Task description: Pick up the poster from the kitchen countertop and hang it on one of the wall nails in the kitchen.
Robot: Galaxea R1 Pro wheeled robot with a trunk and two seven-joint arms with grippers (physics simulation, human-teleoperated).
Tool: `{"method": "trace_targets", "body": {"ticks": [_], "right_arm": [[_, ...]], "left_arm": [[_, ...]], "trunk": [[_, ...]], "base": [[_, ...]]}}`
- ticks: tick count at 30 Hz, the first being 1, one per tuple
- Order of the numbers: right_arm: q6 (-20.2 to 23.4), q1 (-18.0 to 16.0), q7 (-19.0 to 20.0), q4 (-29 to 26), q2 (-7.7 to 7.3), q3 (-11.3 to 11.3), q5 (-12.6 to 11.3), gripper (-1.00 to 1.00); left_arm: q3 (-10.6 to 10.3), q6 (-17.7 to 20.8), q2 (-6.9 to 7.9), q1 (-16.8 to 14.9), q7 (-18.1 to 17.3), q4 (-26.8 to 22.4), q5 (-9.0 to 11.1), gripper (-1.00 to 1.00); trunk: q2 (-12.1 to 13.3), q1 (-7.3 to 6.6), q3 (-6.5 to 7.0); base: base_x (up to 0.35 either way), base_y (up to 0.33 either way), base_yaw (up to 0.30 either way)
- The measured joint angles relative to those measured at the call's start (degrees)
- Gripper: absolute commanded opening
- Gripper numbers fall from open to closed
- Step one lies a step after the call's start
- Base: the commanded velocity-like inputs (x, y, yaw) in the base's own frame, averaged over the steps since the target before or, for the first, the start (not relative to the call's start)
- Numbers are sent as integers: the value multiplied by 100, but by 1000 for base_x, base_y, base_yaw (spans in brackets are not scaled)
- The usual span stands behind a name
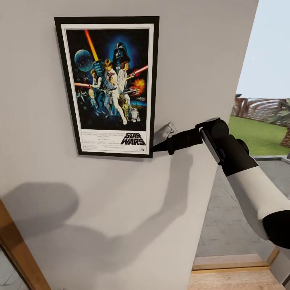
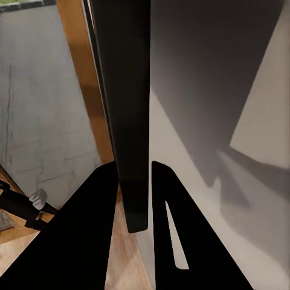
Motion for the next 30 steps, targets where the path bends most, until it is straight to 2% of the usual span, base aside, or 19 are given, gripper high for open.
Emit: {"method": "trace_targets", "body": {"ticks": [18,30], "right_arm": [[-24,0,0,5,-1,-1,22,-100],[-346,0,-2,39,-2,-1,19,-100]], "left_arm": [[0,-3,0,0,0,0,-1,100],[-1,-2,0,0,0,1,0,100]], "trunk": [[0,0,0],[0,0,0]], "base": [[0,79,0],[0,6,0]]}}
